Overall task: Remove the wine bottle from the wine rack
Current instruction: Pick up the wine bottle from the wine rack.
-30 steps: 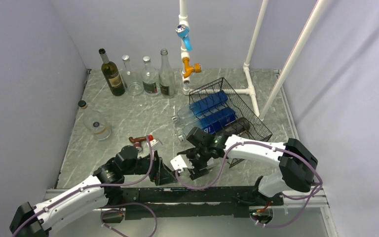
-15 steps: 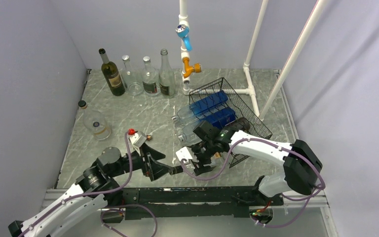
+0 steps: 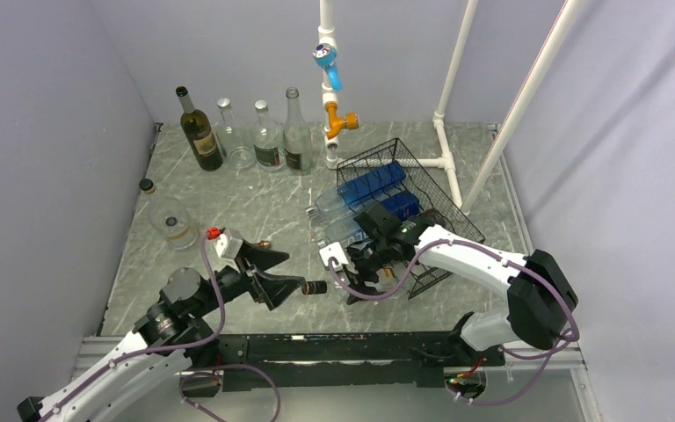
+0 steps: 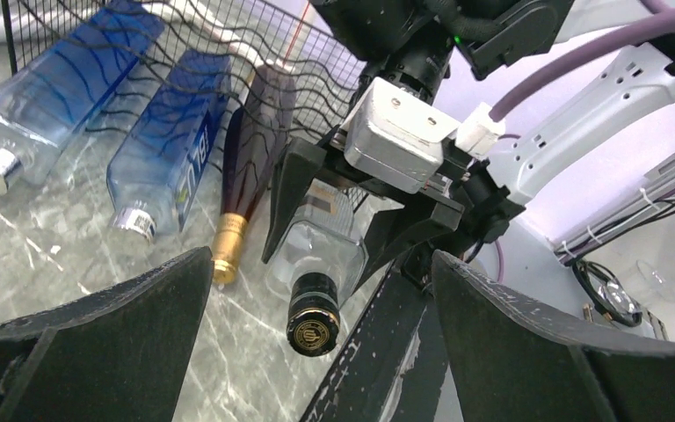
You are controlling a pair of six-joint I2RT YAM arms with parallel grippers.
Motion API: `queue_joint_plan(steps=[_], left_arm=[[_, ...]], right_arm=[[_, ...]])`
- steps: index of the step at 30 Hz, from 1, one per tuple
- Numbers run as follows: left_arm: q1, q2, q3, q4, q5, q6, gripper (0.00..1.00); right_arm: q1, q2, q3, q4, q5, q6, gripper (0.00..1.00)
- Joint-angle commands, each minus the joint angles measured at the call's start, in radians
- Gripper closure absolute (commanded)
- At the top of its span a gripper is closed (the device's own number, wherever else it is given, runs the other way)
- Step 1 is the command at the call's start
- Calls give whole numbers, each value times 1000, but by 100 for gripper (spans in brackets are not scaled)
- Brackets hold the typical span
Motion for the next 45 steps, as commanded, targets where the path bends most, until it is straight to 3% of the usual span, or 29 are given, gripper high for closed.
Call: queue_joint_plan(steps=[1, 19, 27, 36, 45], left_arm=[[-1, 13, -35, 189, -19, 7, 1], [-3, 99, -163, 494, -86, -90, 0], [-6, 141, -207, 593, -178, -151, 1], [-57, 282, -201, 748, -193, -151, 0], [-153, 460, -168, 899, -361, -107, 1]], right_arm=[[-24, -46, 62, 63, -130, 66, 100], [-101, -39, 55, 203, -244, 294, 100], [-150, -30, 40, 283, -301, 400, 100], [-175, -17, 18, 362, -336, 492, 100], [-182, -17, 12, 378, -349, 508, 100]])
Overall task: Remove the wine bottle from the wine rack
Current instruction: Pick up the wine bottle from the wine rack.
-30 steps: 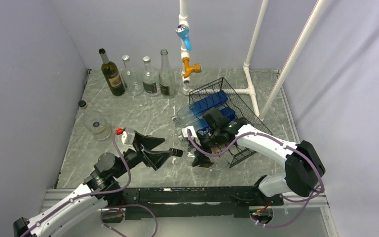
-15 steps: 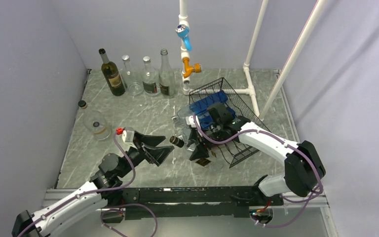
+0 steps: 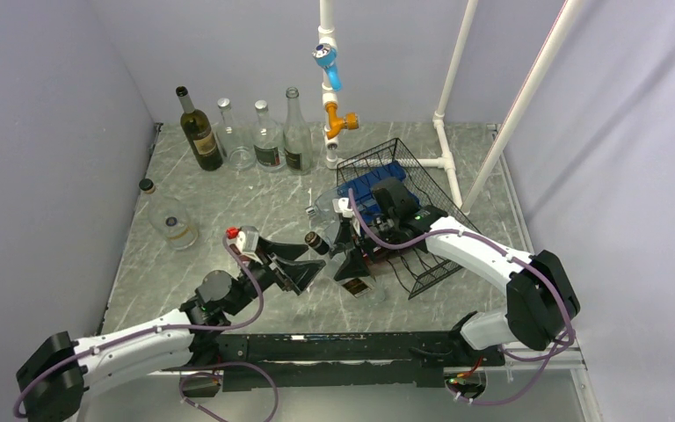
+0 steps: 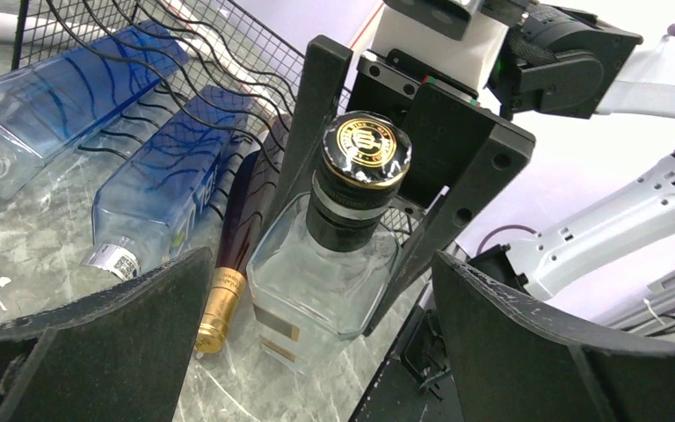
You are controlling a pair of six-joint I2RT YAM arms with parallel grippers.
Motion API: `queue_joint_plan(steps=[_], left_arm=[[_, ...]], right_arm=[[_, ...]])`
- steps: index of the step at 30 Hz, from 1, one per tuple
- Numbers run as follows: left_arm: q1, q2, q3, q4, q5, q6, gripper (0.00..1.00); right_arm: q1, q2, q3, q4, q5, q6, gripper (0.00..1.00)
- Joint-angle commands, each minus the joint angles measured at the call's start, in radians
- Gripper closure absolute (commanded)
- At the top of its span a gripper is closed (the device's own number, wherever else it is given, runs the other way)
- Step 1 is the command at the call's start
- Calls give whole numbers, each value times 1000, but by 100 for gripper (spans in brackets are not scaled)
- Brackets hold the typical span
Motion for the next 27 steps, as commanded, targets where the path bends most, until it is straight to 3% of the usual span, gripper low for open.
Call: queue_joint_plan(steps=[1, 9, 27], left_arm=[[-28, 75, 46, 177, -99, 23, 1], [-41, 203, 74, 311, -109, 28, 7], [-75, 352, 158, 313, -140, 70, 30]], right_arm=[[-7, -12, 10, 77, -90, 30, 100], [-9, -7, 9, 79, -90, 27, 100], [-12, -3, 9, 79, -87, 26, 100]])
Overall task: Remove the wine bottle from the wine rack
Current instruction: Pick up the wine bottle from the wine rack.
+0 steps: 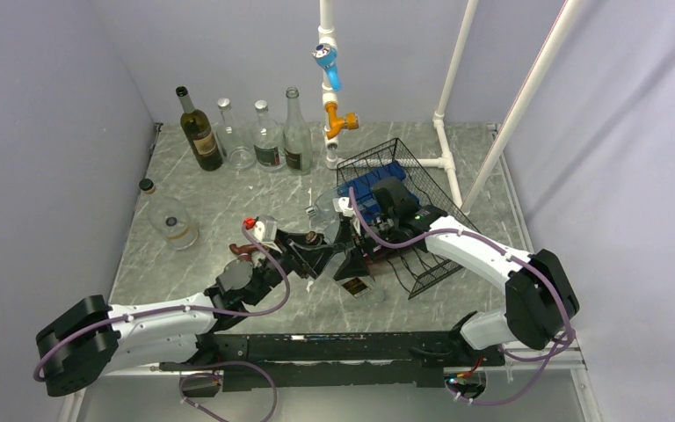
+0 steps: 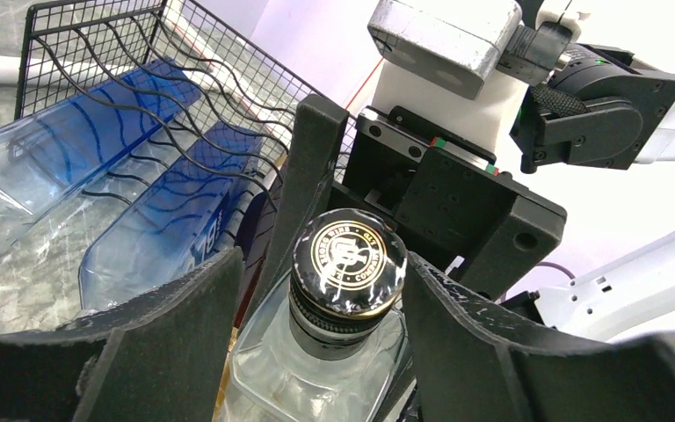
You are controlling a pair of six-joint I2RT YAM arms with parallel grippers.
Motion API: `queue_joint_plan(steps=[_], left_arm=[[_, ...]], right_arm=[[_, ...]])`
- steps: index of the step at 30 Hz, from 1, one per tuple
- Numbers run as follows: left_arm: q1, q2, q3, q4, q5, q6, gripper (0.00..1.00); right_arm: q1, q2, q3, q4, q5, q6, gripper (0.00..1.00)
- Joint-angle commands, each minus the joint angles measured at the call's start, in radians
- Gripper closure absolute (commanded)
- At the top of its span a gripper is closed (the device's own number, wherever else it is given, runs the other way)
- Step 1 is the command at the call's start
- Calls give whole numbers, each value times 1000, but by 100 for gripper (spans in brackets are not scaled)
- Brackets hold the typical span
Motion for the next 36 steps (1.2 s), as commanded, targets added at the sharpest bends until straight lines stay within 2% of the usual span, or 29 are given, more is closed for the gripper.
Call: queue_joint_plan(steps=[1, 5, 10, 12, 14, 15, 20, 24, 26, 30, 36], left_arm=[[-9, 18, 41, 76, -6, 15, 31], [-10, 30, 49, 73, 0, 19, 37], [-11, 39, 63, 55, 10, 25, 52], [-11, 41, 67, 49, 21, 32, 67], [-11, 40, 75, 39, 30, 42, 93], [-11, 36, 80, 29, 33, 48, 100], [-11, 13, 117, -33, 62, 90, 100], [-11, 1, 139, -48, 95, 126, 100], [-11, -6, 150, -57, 107, 142, 100], [-12, -18, 169, -83, 138, 174, 100], [-17, -49, 189, -131, 168, 203, 100]], right_arm=[[-7, -10, 10, 65, -69, 16, 100], [-7, -10, 9, 66, -70, 14, 100], [-8, -8, 9, 65, -69, 14, 100], [-7, -8, 9, 66, -67, 11, 100], [-8, -5, 7, 65, -71, 10, 100], [-8, -3, 7, 64, -72, 8, 100], [-8, 5, 9, 56, -73, -3, 100], [-7, 4, 12, 22, -72, -48, 78], [-8, 0, 17, -4, -69, -77, 63], [-9, -17, 30, -60, -79, -139, 38], [-10, -39, 70, -218, -119, -289, 15]])
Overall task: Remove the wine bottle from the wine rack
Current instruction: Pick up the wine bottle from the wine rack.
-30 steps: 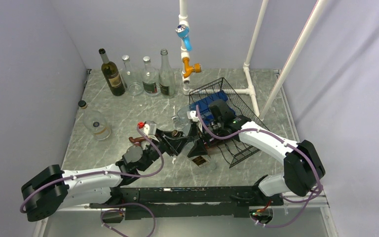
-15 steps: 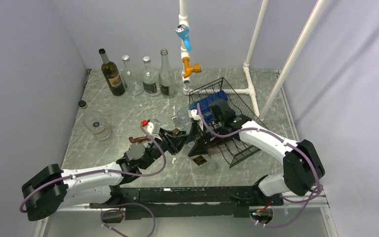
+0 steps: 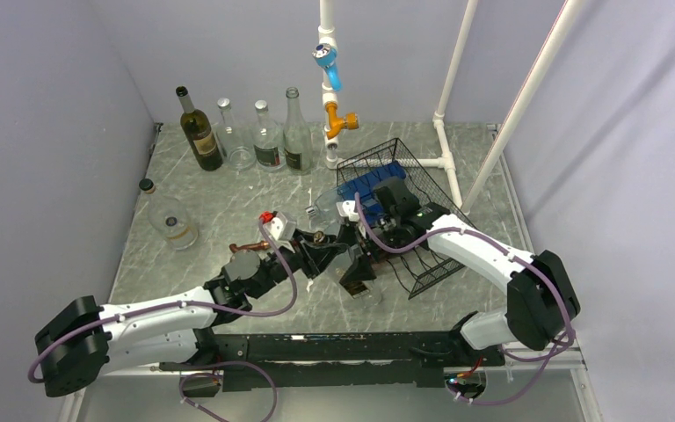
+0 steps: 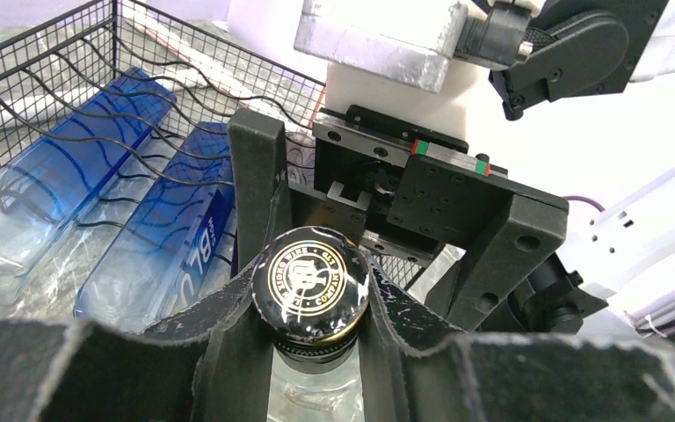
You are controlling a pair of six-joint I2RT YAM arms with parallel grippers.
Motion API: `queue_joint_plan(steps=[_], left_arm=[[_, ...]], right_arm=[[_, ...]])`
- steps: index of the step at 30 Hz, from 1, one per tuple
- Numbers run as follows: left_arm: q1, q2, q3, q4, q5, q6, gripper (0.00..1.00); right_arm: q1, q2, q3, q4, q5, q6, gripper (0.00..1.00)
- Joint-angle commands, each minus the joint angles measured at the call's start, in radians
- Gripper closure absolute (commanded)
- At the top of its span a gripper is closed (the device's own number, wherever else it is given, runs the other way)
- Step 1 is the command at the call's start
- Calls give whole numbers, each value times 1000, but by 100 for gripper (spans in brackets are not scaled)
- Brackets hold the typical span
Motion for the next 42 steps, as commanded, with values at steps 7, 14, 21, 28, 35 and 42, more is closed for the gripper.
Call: queue_joint_plan(steps=[7, 14, 21, 28, 35, 42], left_arm=[[-11, -95, 82, -20, 75, 64, 100], [-12, -157, 103, -119, 90, 94, 100], [-12, -226, 127, -236, 102, 119, 100], [-12, -288, 171, -360, 108, 144, 100], [-12, -346, 216, -476, 101, 184, 100], [-11, -393, 254, -549, 47, 226, 100]], right_arm=[[-9, -63, 74, -232, -85, -273, 4], [-32, -81, 87, -272, -79, -315, 3], [-57, -93, 102, -343, -84, -389, 3], [-78, -98, 109, -366, -85, -415, 3], [-93, -100, 104, -357, -79, -410, 2], [-97, -100, 96, -343, -74, -401, 2]])
